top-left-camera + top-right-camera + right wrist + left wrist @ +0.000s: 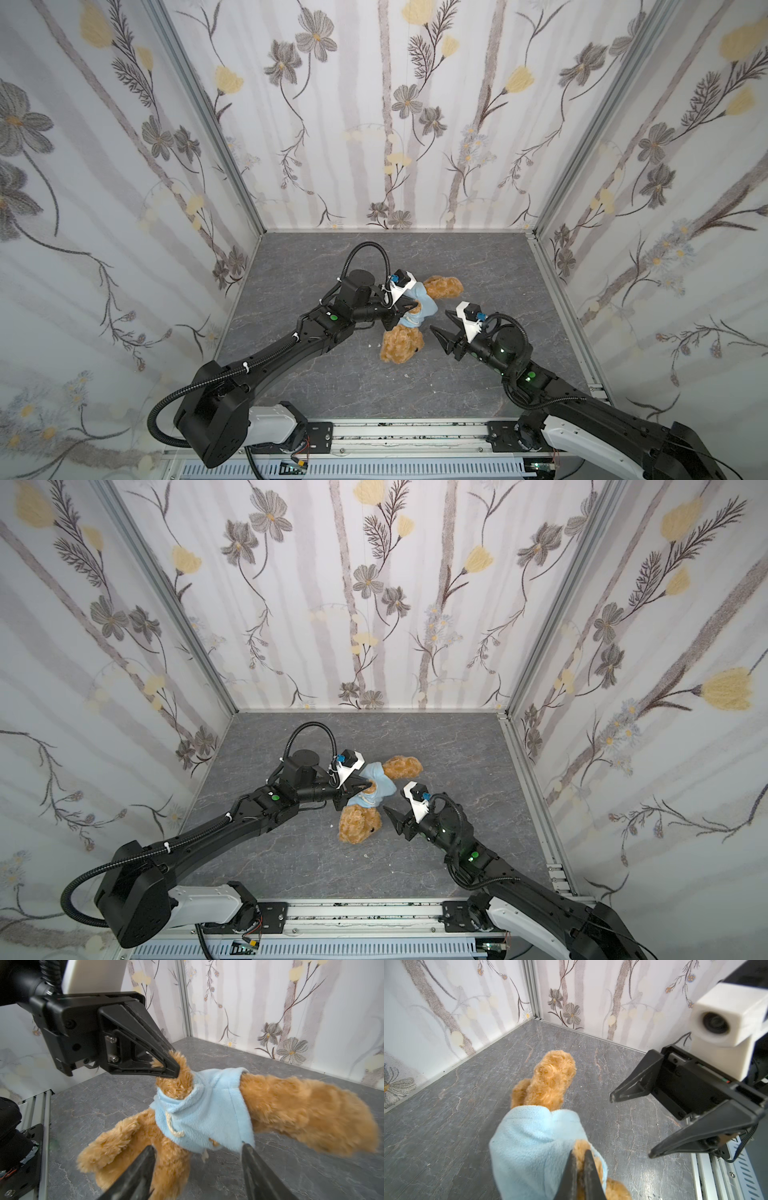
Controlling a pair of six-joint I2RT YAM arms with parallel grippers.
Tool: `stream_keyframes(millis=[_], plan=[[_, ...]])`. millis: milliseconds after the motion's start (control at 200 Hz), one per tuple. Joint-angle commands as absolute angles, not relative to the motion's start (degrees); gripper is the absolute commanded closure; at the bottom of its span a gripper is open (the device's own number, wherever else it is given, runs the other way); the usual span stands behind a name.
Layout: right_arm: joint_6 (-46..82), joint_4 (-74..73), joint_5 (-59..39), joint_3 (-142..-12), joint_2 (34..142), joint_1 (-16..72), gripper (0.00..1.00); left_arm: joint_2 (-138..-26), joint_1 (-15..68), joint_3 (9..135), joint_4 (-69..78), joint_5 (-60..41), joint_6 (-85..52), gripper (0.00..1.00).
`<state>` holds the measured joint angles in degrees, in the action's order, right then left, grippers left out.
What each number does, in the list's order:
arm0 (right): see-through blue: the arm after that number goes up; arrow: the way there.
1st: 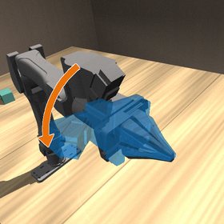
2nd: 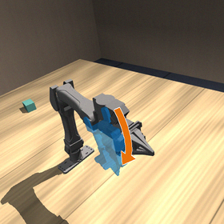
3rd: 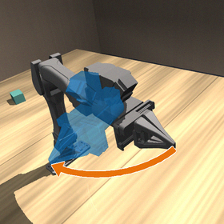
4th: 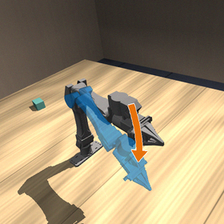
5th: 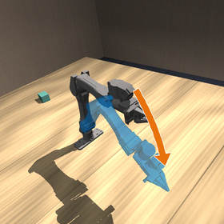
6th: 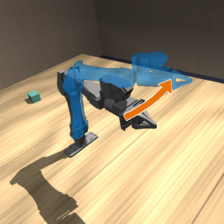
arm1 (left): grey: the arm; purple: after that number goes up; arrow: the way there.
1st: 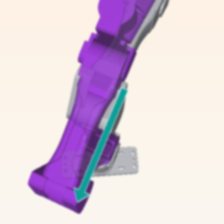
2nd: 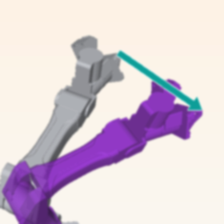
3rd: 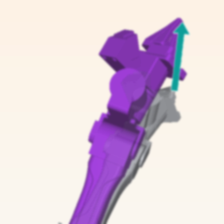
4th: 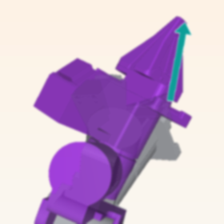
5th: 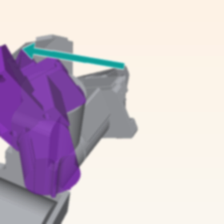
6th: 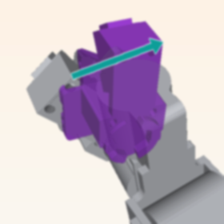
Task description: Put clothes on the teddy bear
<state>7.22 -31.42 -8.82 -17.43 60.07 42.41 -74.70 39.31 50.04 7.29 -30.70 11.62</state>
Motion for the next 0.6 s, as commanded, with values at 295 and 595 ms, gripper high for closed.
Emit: stream_keyframes(millis=[295,595], plan=[[24.12,-48.38,-18.44,-18.81,74.25,42.43,0.63,-76.79,40.40,50.36,12.74,-30.60,8.54,1.00],[22.31,-44.86,-13.06,-20.92,76.61,42.98,0.67,-79.04,41.46,51.16,13.08,-30.38,7.52,1.00]])
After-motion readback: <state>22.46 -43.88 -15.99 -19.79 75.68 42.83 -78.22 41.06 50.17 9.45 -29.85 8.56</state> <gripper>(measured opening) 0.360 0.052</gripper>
